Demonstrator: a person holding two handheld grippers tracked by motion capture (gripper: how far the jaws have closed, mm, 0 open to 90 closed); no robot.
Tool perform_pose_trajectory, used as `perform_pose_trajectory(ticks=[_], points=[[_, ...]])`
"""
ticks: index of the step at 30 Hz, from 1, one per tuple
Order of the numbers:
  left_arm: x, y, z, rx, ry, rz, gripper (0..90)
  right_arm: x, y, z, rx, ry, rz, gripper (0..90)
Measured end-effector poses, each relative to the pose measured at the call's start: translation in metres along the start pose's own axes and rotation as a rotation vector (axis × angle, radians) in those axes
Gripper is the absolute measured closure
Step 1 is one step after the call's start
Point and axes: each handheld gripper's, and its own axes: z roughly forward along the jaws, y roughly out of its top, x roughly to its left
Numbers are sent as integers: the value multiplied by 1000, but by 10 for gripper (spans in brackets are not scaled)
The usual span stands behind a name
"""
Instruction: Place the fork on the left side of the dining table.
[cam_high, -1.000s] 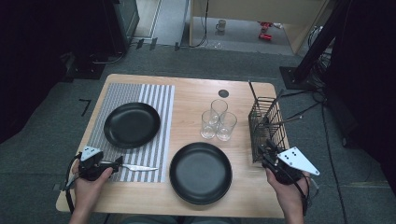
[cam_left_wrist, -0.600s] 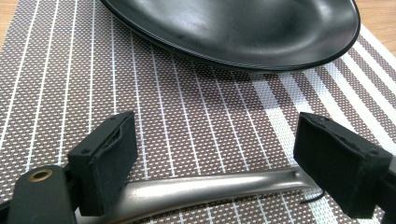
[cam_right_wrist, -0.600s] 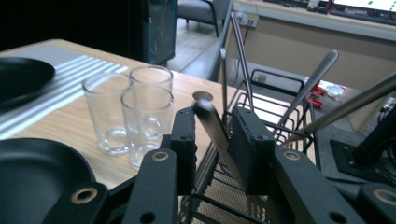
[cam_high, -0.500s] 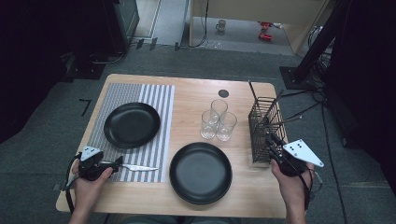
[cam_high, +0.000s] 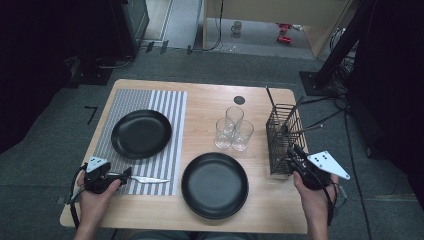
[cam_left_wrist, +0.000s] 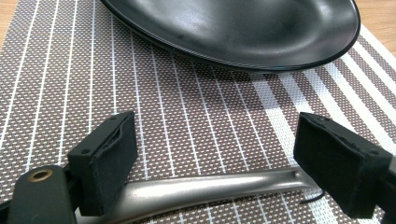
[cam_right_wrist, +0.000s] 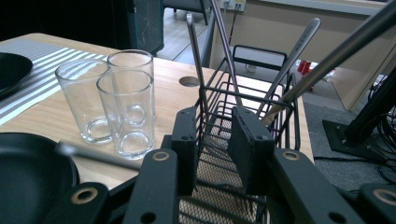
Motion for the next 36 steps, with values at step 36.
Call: perform_pose_trajectory(ticks=[36], points=[[0, 0, 0, -1, 1, 0, 139, 33, -8, -11, 15, 11, -130, 524]])
